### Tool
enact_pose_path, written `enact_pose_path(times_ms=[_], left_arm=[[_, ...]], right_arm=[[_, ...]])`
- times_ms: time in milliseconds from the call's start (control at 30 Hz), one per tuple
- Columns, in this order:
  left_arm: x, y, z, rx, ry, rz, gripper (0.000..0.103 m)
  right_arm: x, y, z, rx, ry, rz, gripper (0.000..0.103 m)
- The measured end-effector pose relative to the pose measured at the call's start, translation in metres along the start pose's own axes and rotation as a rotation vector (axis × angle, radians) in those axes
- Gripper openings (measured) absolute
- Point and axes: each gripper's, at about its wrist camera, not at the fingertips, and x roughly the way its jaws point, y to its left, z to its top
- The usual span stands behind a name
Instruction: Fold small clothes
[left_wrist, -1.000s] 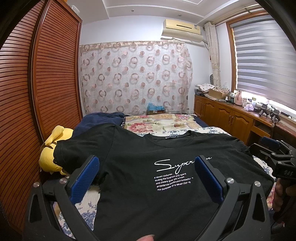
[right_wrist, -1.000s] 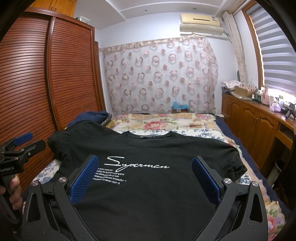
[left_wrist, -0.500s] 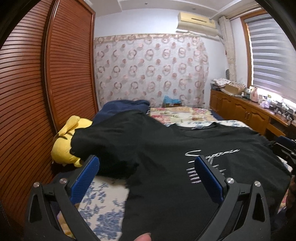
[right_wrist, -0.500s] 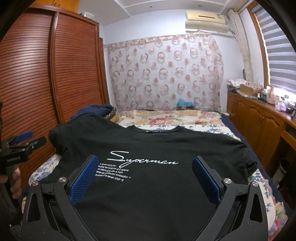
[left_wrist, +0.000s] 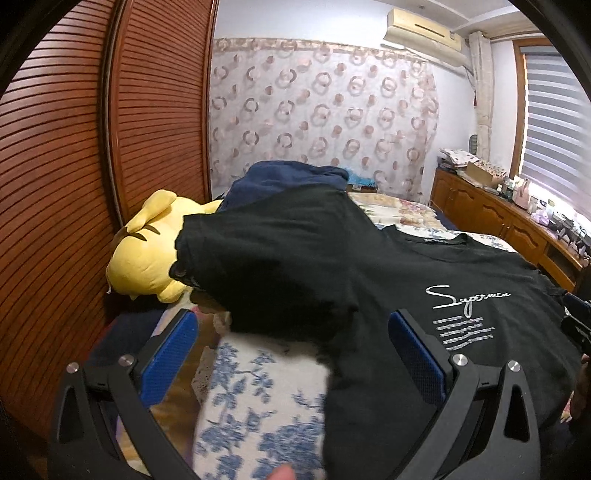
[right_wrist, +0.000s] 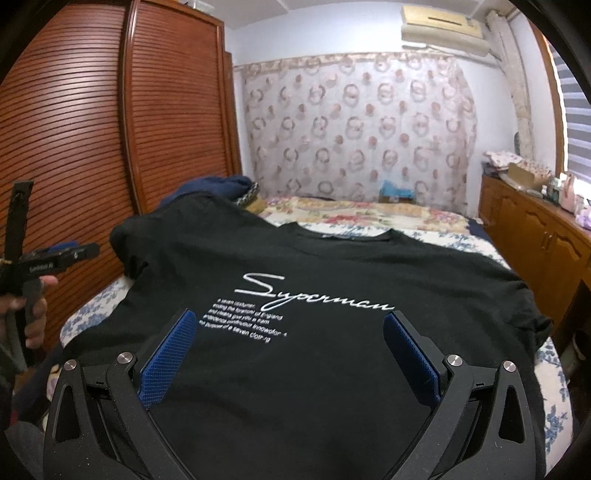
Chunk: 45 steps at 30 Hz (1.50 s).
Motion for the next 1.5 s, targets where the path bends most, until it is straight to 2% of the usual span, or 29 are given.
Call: enact_pose_path(times_ms=[100,200,367,467,600,700,767,867,933,1033,1100,1133,1167,1200,1300,1500], left_arm=[[0.009,0.011,0.001,-0.006,0.033,0.007,0.103],[0.022,0.021,0.002,-0.013,0.067,-0.027,0.1],[0.056,0.033,-0.001,-0.017,0.18,-0.055,0.083],[0.077,0.035,-0.004,-0.002,0.254,-0.028,0.081],[0.09,0.035,-0.006,0.013,0.291,-0.013,0.08],[0.093,0.032,-0.006,0.022,0.308,-0.031,0.072],[0.098,0.032,-0.006,0.028,0.328,-0.027,0.062],[0.11,0.037,-0.005,0.032,0.361,-0.035,0.056],[0.111,0.04,-0.003,0.023,0.356,-0.047,0.054],[0.109,0.046,-0.002,0.004,0.35,-0.051,0.043],[0.104,0.051,-0.002,-0.003,0.337,-0.028,0.028],[0.104,0.053,-0.001,-0.003,0.334,-0.016,0.014],[0.101,0.055,0.0,-0.009,0.33,-0.02,0.006],[0.093,0.058,0.002,-0.028,0.315,-0.055,0.005],[0.07,0.05,0.012,-0.008,0.243,-0.045,0.004],[0.023,0.026,0.041,0.061,0.141,-0.107,0.004]], right_arm=[[0.007,0.001,-0.001,-0.01,0.019,0.01,0.103],[0.014,0.002,-0.001,-0.027,0.035,0.016,0.103],[0.023,0.006,-0.003,-0.052,0.06,0.027,0.103],[0.028,0.008,-0.004,-0.069,0.076,0.027,0.103],[0.036,0.009,-0.005,-0.089,0.096,0.026,0.103],[0.04,0.009,-0.008,-0.093,0.11,0.028,0.103],[0.043,0.009,-0.009,-0.095,0.121,0.03,0.103],[0.043,0.011,-0.01,-0.103,0.12,0.029,0.103],[0.043,0.01,-0.01,-0.1,0.122,0.032,0.103],[0.043,0.008,-0.011,-0.09,0.119,0.037,0.103],[0.043,0.007,-0.01,-0.085,0.117,0.039,0.103],[0.043,0.007,-0.01,-0.082,0.116,0.04,0.103],[0.043,0.006,-0.01,-0.08,0.116,0.04,0.103],[0.043,0.006,-0.01,-0.077,0.117,0.042,0.103],[0.042,0.006,-0.011,-0.074,0.116,0.042,0.103],[0.042,0.005,-0.01,-0.07,0.109,0.041,0.103]])
